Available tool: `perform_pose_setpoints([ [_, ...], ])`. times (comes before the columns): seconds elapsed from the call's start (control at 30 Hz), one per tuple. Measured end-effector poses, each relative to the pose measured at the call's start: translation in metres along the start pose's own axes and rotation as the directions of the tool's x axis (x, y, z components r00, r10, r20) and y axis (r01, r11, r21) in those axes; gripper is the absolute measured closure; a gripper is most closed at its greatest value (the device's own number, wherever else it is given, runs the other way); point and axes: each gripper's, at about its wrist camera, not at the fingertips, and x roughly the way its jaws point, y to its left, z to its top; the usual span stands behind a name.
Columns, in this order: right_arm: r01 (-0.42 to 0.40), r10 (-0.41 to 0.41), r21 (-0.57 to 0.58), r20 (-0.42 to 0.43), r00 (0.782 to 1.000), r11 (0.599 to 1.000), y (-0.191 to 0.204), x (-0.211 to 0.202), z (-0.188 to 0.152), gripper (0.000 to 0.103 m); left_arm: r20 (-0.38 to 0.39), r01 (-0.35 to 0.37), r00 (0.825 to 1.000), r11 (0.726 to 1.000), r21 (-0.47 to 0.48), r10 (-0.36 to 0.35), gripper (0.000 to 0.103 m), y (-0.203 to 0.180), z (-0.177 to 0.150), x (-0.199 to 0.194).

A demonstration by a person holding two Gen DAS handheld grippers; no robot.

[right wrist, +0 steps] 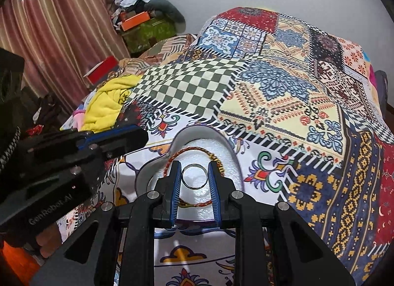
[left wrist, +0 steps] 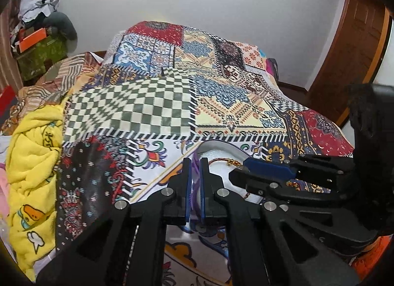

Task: Organize jewelry
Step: 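Carry the bracelet and ring over the purple heart tin with both grippers, then open both grippers to drop the bracelet and ring into the tin, then move both grippers back to the remaining jewelry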

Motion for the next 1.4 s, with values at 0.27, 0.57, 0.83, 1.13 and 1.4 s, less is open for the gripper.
perform_pose_setpoints([
  [0.27,0.024,-0.024,-0.003,-0.007,1.0,1.0,0.004,0.001,0.001,0.071,0.014,-0.022,1.0,1.0,-0.015,0.022,0.09,0.007,0.0,-0.013],
  [0.57,0.064,-0.067,0.033,0.071,0.995,0.997,0.001,-0.04,0.004,0.066,0.046,-0.034,0.998,0.999,0.001,0.034,0.081,-0.001,0.002,-0.036],
  [0.83,0.12,-0.129,0.073,0.134,0.983,0.99,-0.005,-0.09,-0.008,0.065,0.089,-0.032,0.996,0.999,0.032,0.029,0.07,-0.022,0.002,-0.067],
  [1.13,0.202,-0.217,0.106,0.153,0.964,0.974,-0.016,-0.133,-0.033,0.065,0.088,-0.006,0.996,0.998,0.062,0.001,0.066,-0.049,-0.007,-0.09],
  [1.4,0.248,-0.268,0.164,0.115,0.956,0.955,-0.04,-0.152,-0.062,0.065,0.032,0.041,0.999,0.995,0.095,-0.044,0.063,-0.079,-0.023,-0.089],
])
